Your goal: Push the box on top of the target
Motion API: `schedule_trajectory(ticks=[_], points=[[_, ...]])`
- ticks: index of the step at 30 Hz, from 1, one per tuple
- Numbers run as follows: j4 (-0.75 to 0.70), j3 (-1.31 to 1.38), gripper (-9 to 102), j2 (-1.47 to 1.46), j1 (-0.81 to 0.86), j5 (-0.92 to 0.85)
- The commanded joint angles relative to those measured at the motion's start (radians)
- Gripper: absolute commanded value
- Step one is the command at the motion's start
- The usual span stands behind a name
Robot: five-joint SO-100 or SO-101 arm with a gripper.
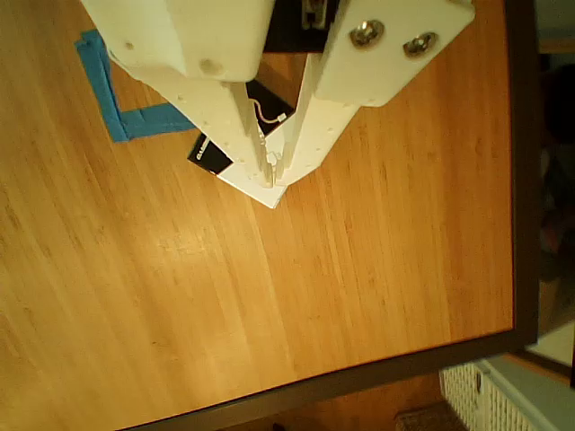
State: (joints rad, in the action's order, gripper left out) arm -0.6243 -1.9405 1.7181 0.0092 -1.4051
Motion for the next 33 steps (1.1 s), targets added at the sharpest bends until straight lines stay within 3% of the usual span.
schedule_trajectory(ticks=[1,9,17,33], points=[[0.015,0.060,0,-0.011,-0.023,-0.021],[-0.107,0.342,0,-0.179,-0.048,0.094],[-0.215,0.402,0,-0.270,-0.064,0.115],[-0.066,0.321,0,-0.282,-0.067,-0.041]])
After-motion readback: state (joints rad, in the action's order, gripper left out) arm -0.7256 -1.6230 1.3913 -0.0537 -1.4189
